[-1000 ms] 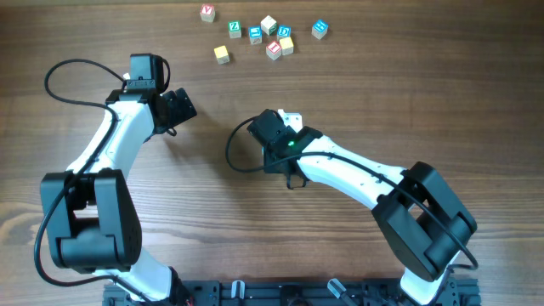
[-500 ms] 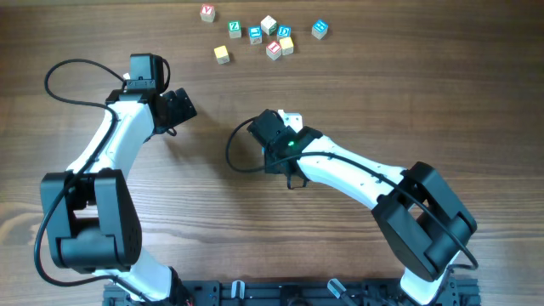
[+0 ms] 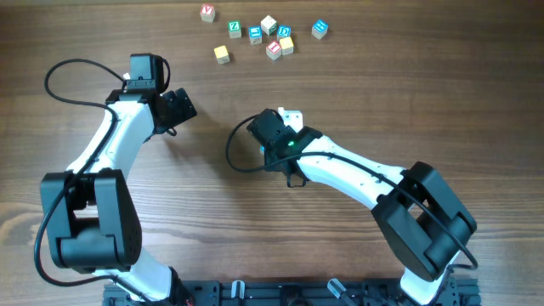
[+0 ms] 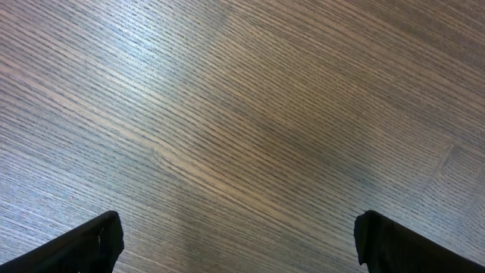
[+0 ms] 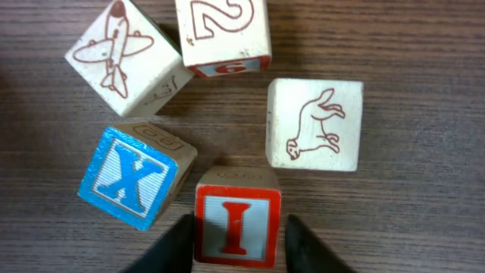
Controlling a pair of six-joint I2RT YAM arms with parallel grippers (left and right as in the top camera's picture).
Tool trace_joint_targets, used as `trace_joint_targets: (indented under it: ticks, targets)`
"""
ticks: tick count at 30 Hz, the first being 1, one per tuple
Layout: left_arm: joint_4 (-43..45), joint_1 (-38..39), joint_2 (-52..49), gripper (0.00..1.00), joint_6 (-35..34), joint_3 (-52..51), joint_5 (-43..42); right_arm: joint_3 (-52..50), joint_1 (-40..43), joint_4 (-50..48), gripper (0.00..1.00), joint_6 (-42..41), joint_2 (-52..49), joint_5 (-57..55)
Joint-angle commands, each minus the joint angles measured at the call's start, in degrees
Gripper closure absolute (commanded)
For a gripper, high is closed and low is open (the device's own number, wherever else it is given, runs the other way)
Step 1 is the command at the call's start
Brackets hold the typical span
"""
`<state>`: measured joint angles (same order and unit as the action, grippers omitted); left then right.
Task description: Form a circle
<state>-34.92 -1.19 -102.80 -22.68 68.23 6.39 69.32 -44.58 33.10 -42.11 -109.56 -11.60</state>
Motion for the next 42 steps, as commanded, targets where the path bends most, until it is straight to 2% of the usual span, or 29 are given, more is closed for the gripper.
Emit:
trace_joint_targets:
  ticks: [1, 14, 16, 18, 19, 24, 28, 31, 34, 36, 39, 42]
  targets:
    - [0.02, -0.26, 0.90, 0.00, -0.52, 0.46, 0.55, -0.48, 0.17, 0.17, 0.76, 0.09, -0.85, 0.48]
    - [0.02, -0.26, 0.90, 0.00, -0.52, 0.46, 0.57, -0.48, 0.20, -1.53, 0.78, 3.30, -0.85, -0.83]
    - [0.02, -0.26, 0.90, 0.00, -0.52, 0.46, 0.55, -0.48, 0.20, -1.49, 0.73, 3.26, -0.85, -0.83]
    - [0.02, -0.26, 0.90, 0.00, -0.52, 0.46, 0.57, -0.48, 0.20, -1.46, 0.58, 3.08, -0.85, -0.85]
    - [0.02, -0.26, 0.90, 0.00, -0.52, 0.46, 0.55, -0.48, 0.20, -1.49, 0.56, 3.08, -0.85, -0.85]
    - [0.02, -0.26, 0.90, 0.00, -0.52, 0.46, 0.55, 0.07, 0.20, -1.51, 0.61, 3.13, -0.59, -1.09]
    - [0.02, -0.26, 0.90, 0.00, -0.52, 0.46, 0.55, 0.22, 0.20, -1.51, 0.54, 3.10, 4.00, -1.86]
    - [0.02, -0.26, 0.90, 0.00, -0.52, 0.46, 0.57, 0.22, 0.22, -1.57, 0.54, 3.15, 8.85, -2.23]
    - [0.02, -0.26, 0.90, 0.00, -0.52, 0.46, 0.55, 0.22, 0.96, -1.77, 0.58, 3.17, 12.57, -2.19]
    - [0.02, -0.26, 0.90, 0.00, -0.52, 0.46, 0.55, 0.22, 2.51, -2.27, 0.69, 3.21, 13.05, -1.66]
    - [0.02, -0.26, 0.90, 0.00, -0.52, 0.46, 0.55, 0.20, 5.25, -2.97, 0.82, 3.54, 12.81, 5.64]
    - [0.02, -0.26, 0.90, 0.00, -0.52, 0.46, 0.55, 0.17, 5.99, -2.23, 0.96, 4.55, 12.26, 5.90]
